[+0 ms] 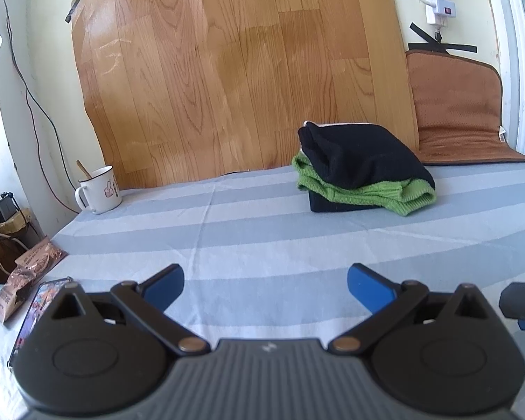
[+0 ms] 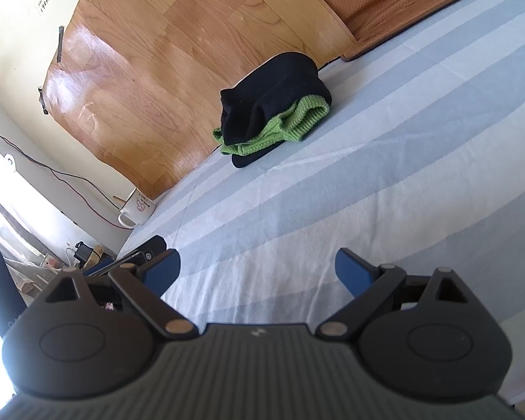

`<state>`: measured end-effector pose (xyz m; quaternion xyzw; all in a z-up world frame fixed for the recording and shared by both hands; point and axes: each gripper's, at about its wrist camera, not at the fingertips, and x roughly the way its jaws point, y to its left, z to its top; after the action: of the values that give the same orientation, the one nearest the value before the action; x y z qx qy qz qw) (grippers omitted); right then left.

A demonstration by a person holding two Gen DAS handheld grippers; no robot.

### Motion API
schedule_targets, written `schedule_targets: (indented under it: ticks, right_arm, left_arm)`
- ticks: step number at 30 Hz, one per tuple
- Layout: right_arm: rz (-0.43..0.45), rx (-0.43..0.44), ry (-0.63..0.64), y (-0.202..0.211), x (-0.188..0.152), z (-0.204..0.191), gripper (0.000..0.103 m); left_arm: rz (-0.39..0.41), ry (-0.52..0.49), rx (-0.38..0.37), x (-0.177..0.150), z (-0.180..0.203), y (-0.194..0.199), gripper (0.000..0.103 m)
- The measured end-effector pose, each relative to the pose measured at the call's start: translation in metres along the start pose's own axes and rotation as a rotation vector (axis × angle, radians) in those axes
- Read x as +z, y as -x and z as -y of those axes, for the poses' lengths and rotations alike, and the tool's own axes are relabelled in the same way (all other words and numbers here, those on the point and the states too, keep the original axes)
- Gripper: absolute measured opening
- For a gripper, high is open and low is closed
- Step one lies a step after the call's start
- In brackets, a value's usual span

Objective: Fold small clothes

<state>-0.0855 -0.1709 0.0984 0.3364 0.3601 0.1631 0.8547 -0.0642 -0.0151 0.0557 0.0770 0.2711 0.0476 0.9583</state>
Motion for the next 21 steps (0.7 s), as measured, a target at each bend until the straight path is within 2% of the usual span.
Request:
schedule_targets:
  ticks: [21]
  right_arm:
    - [-0.014,-0.008,-0.008,-0.004,-0.002,0.001,0.097]
  left_arm:
    - [-0.069,-0.012,-0.017,-0.003,0.003,-0.012,0.103]
